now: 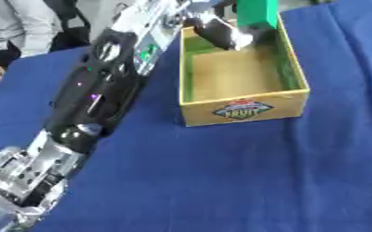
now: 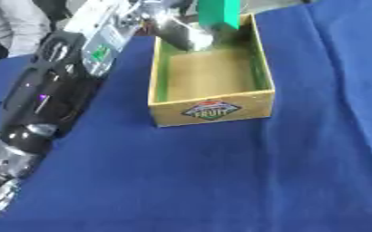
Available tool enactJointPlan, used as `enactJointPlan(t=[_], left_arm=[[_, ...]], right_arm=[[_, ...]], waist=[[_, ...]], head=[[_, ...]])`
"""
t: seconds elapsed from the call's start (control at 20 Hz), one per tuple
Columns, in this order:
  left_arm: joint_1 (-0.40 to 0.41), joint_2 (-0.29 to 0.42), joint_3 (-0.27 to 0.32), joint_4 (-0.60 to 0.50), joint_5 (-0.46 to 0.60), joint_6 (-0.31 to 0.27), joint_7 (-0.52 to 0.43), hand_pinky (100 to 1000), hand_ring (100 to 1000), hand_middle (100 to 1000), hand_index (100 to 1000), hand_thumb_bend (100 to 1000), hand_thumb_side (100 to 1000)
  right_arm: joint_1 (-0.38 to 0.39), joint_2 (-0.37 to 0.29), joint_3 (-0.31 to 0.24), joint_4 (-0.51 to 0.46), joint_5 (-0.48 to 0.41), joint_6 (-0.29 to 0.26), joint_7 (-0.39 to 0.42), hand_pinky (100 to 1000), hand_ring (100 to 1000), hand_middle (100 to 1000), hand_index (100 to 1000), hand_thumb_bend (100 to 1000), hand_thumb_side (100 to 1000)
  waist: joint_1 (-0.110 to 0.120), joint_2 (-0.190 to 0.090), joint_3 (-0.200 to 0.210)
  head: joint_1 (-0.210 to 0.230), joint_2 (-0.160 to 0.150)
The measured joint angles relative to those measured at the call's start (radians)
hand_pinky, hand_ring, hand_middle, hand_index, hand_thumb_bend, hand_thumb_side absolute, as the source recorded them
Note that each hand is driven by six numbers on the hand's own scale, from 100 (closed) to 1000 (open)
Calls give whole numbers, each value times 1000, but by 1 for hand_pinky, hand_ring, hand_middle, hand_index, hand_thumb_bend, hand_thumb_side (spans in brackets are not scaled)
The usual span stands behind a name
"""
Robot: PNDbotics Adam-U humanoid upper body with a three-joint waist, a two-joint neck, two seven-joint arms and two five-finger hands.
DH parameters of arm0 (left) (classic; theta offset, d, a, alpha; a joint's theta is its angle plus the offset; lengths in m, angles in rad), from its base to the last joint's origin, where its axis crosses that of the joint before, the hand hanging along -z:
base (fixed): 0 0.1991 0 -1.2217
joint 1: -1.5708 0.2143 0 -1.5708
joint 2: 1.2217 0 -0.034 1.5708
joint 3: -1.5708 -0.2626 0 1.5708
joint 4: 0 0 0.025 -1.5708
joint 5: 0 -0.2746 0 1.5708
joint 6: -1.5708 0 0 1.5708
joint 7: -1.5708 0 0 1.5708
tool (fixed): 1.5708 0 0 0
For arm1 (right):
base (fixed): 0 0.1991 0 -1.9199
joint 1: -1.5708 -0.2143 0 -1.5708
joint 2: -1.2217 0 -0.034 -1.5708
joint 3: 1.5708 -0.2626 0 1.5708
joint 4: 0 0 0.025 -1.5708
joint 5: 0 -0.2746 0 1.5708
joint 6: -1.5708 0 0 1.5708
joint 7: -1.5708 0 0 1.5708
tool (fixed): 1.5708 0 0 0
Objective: Pick up objects on the table and place them in the box.
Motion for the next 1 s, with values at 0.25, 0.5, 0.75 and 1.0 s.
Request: enactJointPlan(t=[0.25, 0.5, 0.75, 1.0], left_arm=[[13, -9, 0, 74, -58, -34, 2, 368, 543, 569, 653, 108, 692], [19, -16, 4, 112, -113, -76, -20, 596, 752, 734, 847, 401, 790], [19, -18, 9, 121, -168, -94, -45, 839, 898, 884, 1000, 746, 927], [19, -16, 30, 92, -235, -62, -7, 824, 878, 836, 965, 820, 1000]], right_arm=[[-11, 5, 3, 0, -6, -5, 3, 798, 816, 776, 765, 100, 1000], [-12, 5, 3, 0, -11, -7, 2, 798, 813, 774, 765, 100, 1000], [-12, 6, 3, 0, -11, -9, 1, 798, 813, 773, 765, 100, 1000], [-12, 10, 3, 0, -15, -9, 0, 798, 812, 773, 766, 100, 1000]], waist=[[2, 3, -1], [6, 6, -4], [6, 7, -10], [6, 8, -11]], head=[[-24, -2], [-31, -2], [-29, -5], [-21, -6]])
